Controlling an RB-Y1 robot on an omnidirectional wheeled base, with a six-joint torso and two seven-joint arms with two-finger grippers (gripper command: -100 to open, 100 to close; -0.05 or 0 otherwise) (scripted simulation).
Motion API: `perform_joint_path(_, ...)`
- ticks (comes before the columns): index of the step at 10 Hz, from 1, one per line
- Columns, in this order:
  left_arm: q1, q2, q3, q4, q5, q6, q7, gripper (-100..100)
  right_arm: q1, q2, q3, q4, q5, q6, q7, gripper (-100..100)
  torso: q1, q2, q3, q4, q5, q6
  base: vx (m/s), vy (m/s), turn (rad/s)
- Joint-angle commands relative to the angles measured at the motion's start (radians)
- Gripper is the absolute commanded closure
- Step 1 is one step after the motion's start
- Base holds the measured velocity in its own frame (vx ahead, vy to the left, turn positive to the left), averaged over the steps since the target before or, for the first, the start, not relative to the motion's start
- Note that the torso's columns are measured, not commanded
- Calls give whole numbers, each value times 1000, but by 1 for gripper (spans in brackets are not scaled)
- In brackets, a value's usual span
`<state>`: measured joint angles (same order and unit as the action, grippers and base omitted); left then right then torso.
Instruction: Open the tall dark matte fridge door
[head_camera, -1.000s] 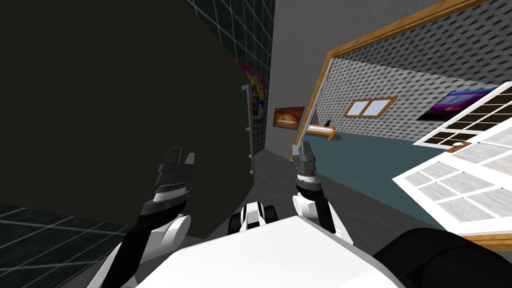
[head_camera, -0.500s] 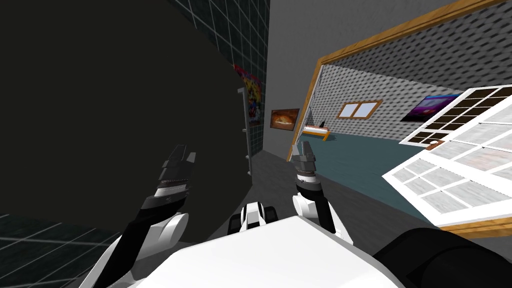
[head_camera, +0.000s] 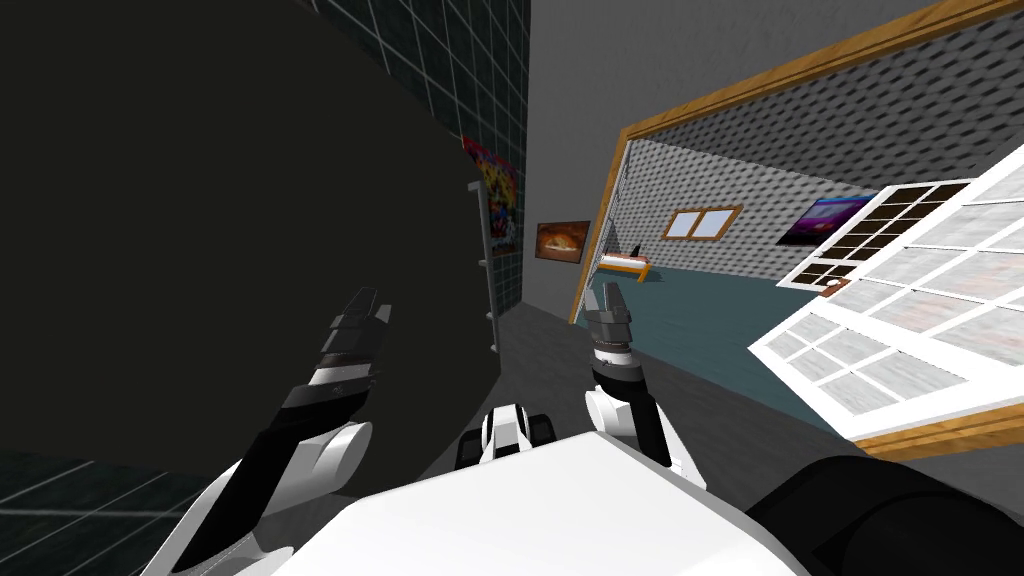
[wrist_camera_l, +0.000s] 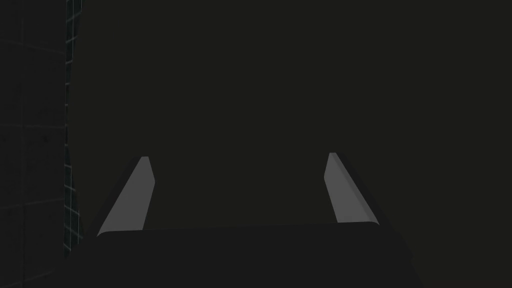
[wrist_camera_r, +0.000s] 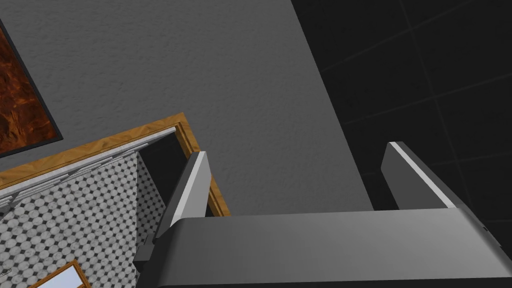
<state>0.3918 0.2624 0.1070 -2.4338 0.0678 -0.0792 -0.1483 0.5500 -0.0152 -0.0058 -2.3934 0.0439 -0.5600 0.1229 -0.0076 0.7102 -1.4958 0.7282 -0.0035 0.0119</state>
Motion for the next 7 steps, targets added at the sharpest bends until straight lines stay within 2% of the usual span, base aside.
perform_joint_path(1,-21,11,6,2,-1,70,-5,-100,0,0,0,0,0,0,0,0,2,-1,-1,0,0,1,14,-46,-79)
perform_joint_path(7,-65,42,39,0,-1,229,-19,-100,0,0,0,0,0,0,0,0,7,-4,-3,-2,3,2,8,-38,-87)
